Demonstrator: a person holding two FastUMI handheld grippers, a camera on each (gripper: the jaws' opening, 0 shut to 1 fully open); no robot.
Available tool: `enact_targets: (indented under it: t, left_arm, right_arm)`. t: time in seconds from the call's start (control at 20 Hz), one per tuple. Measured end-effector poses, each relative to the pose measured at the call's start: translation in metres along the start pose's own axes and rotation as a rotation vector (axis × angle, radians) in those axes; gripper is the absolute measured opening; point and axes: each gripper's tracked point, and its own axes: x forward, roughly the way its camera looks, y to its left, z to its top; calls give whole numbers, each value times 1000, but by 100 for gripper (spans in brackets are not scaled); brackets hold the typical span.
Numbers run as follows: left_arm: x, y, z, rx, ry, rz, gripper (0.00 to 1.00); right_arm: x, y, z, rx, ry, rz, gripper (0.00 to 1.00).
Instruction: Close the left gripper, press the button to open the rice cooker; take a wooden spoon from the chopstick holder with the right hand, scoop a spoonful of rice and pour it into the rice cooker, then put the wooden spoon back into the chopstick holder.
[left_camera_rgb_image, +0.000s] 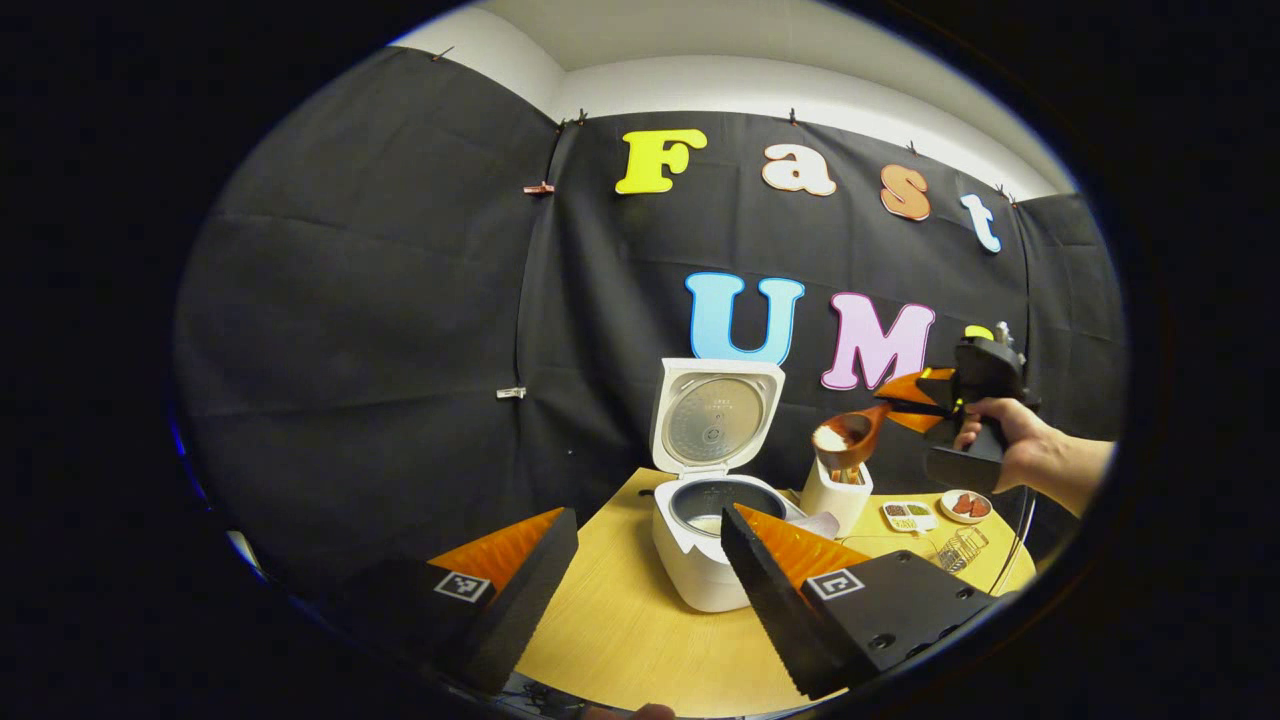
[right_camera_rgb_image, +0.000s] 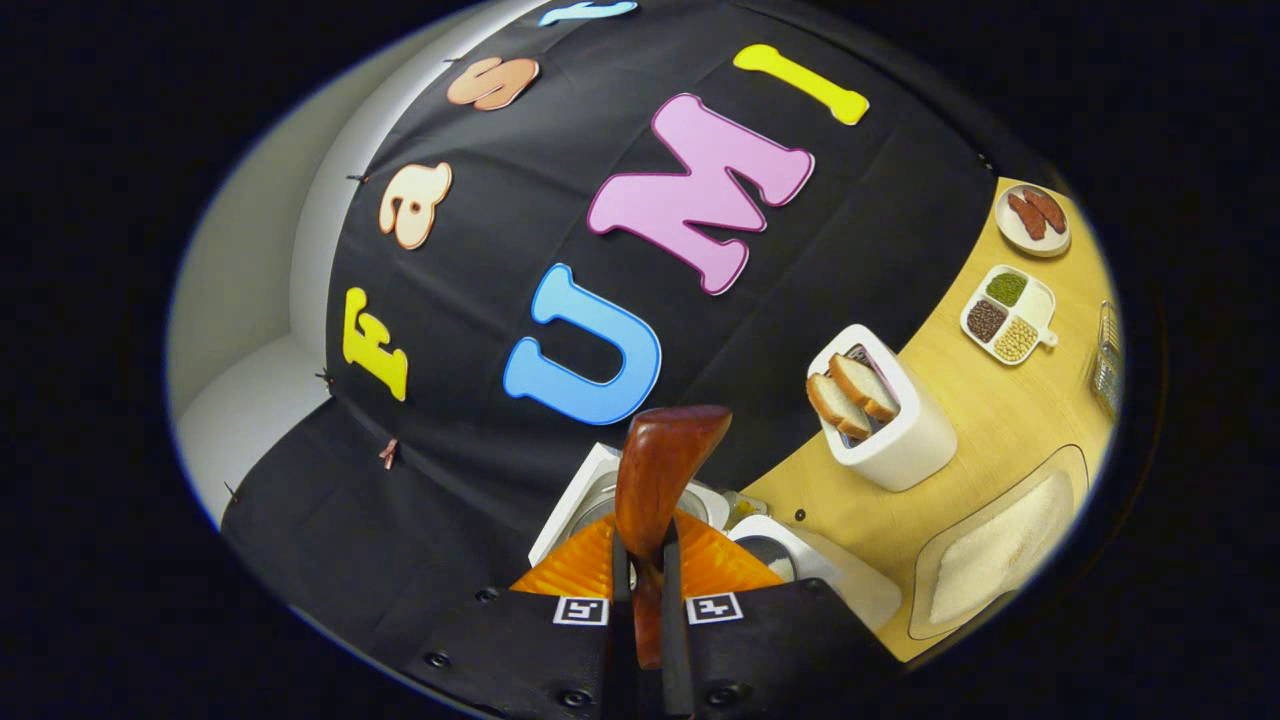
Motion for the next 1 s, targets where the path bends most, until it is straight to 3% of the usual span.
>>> enact_targets:
  t: [0.6,1.0]
  left_arm:
    - [1,34,-10,-24,17,12,98]
    - [8,47,-18,-29,29,20,98]
  right_arm:
    - [79,8,-47,-480,-19,-82,13]
    - [110,29,-68,-767,-3,-44,13]
